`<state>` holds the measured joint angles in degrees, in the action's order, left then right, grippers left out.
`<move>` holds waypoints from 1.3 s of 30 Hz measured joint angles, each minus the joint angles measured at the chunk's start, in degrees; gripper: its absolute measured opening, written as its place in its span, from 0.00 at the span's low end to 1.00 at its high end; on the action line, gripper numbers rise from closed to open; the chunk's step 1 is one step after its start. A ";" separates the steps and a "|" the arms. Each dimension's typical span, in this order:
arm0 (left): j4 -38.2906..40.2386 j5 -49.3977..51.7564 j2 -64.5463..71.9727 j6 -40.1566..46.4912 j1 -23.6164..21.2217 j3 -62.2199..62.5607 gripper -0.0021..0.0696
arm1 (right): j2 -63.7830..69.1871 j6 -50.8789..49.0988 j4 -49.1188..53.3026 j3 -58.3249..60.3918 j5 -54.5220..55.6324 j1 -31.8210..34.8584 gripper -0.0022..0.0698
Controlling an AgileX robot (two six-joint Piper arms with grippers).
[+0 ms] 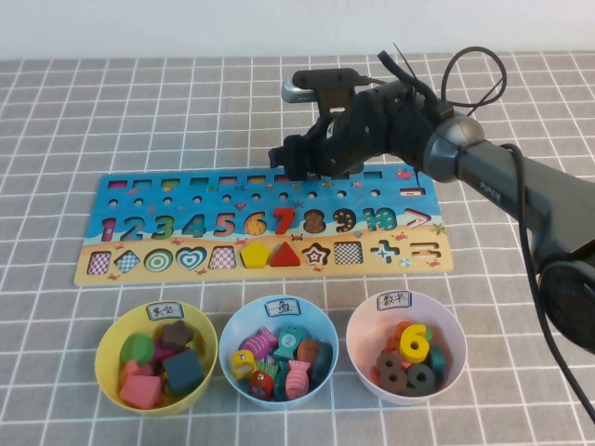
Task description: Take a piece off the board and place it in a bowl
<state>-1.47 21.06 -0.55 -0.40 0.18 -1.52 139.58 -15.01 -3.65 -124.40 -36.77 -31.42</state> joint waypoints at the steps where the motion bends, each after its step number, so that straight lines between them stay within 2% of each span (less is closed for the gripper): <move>1: 0.00 0.00 0.00 0.00 0.00 0.00 0.02 | 0.00 0.00 0.00 0.00 0.05 0.00 0.64; 8: 0.00 0.00 0.00 0.00 0.00 0.00 0.02 | 0.00 0.00 0.00 0.00 0.15 0.00 0.55; 17: 0.00 0.00 0.00 0.00 0.00 0.00 0.02 | 0.00 0.00 0.00 0.00 0.20 0.00 0.51; 24: 0.00 0.00 0.00 0.00 0.00 0.00 0.02 | 0.00 0.00 0.00 0.00 0.20 0.00 0.39; 39: 0.00 0.00 0.00 0.00 0.00 0.00 0.02 | 0.00 0.00 0.26 0.00 0.29 0.00 0.35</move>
<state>-1.47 21.06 -0.55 -0.40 0.18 -1.52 139.58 -15.01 -3.39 -124.40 -36.48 -31.42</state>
